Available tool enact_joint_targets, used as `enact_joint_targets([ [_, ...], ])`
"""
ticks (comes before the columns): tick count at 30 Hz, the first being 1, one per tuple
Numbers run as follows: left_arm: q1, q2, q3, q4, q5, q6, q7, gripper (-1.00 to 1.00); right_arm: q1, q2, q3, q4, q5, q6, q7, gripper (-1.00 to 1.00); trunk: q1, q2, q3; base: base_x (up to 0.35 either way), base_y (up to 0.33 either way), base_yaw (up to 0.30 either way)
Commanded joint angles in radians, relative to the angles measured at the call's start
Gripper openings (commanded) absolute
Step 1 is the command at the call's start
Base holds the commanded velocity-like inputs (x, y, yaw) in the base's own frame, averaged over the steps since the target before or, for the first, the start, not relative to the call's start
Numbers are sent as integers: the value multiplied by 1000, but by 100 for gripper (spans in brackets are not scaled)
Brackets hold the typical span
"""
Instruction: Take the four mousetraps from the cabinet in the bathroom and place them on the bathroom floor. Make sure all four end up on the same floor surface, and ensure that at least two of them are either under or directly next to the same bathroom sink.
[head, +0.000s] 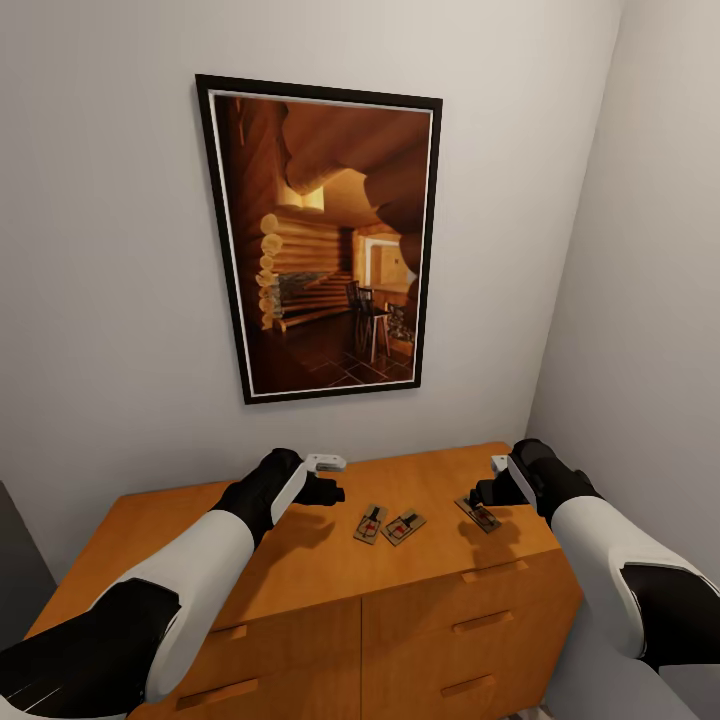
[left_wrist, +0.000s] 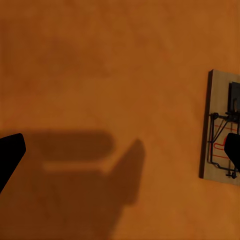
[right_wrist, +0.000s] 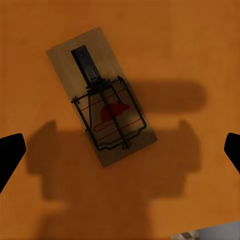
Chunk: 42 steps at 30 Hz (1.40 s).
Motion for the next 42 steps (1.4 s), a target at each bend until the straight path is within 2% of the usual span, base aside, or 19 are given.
enact_joint_targets([
  [1,-1,1,-6,-1,5,4,2,100,-1,0,-5,-1,11,4,8,100,0,-1,-2,0,0,0],
  [42,-1,0,-5,-2,5,4,0,100,-1,0,-5,-1,11,4,7,100,0,-1,-2,0,0,0],
])
